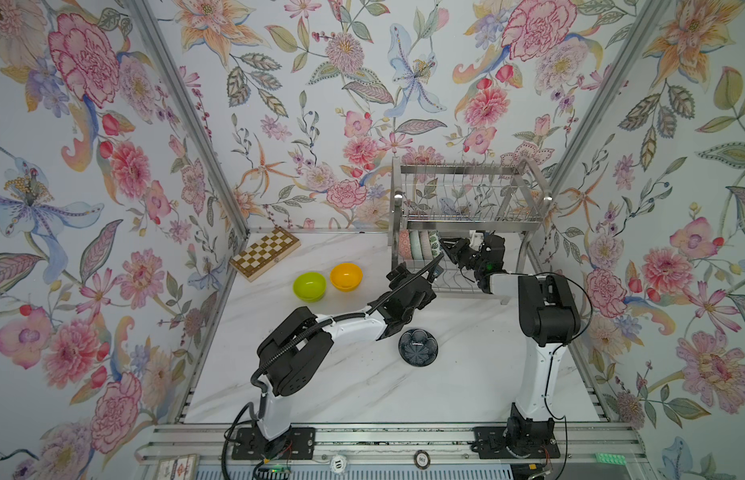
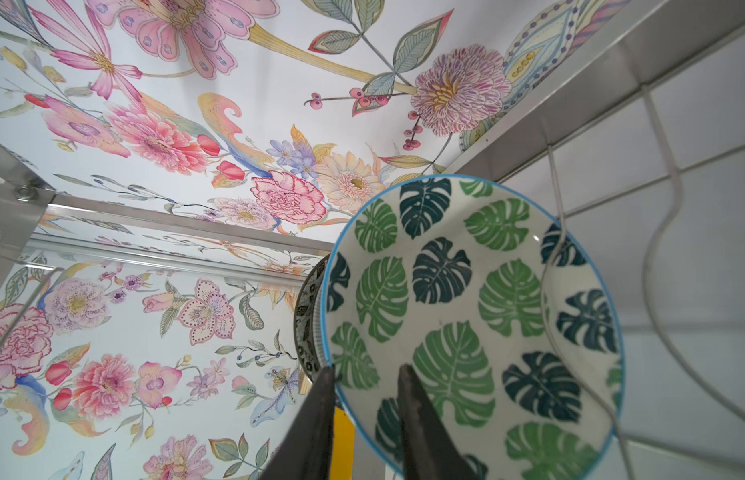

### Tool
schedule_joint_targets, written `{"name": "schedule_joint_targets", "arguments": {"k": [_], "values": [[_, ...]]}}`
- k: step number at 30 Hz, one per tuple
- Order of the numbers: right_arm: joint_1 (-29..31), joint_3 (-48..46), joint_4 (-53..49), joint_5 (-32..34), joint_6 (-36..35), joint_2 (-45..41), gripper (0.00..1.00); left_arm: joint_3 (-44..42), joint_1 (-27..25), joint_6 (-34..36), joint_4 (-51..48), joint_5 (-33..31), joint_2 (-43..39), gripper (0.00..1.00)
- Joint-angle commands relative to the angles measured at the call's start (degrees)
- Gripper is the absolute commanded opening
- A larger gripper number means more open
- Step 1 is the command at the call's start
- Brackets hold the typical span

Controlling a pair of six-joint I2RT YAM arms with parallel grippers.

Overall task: Load the bowls into the dish rack
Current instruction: 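Lower left gripper onto the dark patterned bowl rim while right gripper withdraws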

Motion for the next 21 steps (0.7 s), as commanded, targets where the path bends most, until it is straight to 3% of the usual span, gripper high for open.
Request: {"name": "schedule_joint_targets", "arguments": {"k": [1,9,11,18,21], "values": [[0.1,-3.1,2.2,1.6,-1.7,-4.9,0.31,-2.9,0.3,-5.1,-0.6,1.2,-4.5,0.99],[1.2,-15.0,1.4,4.7,-5.1,-15.3,0.46,-11.1,0.3,-14.9,-1.2,5.7,-12.9,0.99],[1.9,-18.0,-0.7,6.0,-7.5,-18.3,0.53,-13.8,0.5,-17.1,-1.1,7.7,-15.1,0.99],[7.0,-25.0,-18.2,14.6,-20.4,-30.8,0.98,-27.4,1.8,-29.7,6.4,15.4,-26.5,0.99],[9.7,-26.6,-26.7,19.9,-25.5,-35.8,0.99,-31.4,3.0,-35.8,7.3,19.6,-29.2,0.99]]}}
